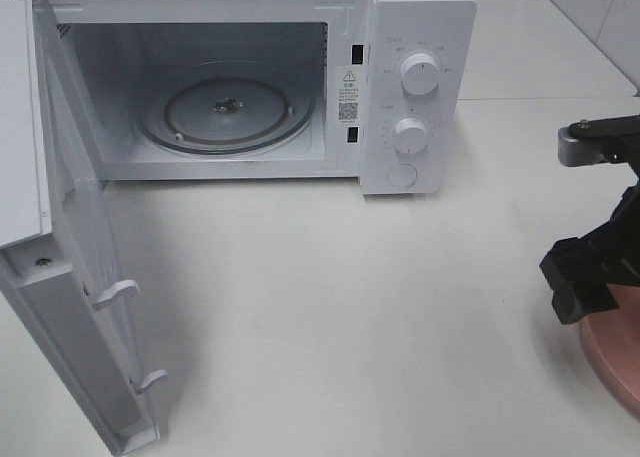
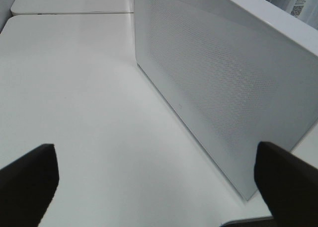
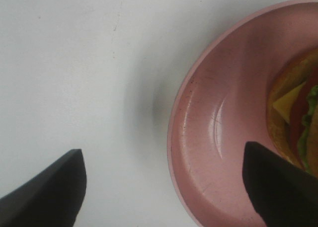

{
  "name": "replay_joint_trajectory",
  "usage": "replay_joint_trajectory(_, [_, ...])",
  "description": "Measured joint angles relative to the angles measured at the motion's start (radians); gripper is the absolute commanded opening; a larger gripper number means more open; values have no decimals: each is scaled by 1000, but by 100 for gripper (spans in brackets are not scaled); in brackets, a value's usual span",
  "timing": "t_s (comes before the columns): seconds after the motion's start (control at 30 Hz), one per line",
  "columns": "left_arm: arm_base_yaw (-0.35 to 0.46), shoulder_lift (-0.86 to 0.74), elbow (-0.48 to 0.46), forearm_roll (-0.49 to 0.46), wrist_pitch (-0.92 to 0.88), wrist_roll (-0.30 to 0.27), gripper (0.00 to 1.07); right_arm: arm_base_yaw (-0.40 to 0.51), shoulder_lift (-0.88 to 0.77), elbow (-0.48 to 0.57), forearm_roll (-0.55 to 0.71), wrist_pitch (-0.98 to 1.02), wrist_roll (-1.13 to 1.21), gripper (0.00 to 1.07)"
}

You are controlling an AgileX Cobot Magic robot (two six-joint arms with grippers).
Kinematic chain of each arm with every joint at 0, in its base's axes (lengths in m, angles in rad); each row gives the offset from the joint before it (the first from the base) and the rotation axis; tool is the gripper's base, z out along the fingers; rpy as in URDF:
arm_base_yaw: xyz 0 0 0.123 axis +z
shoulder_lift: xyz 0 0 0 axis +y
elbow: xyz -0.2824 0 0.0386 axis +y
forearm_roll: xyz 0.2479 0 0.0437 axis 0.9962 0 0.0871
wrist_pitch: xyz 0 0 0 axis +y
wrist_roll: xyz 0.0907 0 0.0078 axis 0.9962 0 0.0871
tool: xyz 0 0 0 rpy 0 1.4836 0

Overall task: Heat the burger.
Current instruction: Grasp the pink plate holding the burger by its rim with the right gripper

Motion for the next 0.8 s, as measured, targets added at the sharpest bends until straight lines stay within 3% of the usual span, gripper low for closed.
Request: replay_joint_trajectory(0.8, [0, 0, 0, 0, 0, 0, 100, -73, 272, -1, -18, -159, 33, 79])
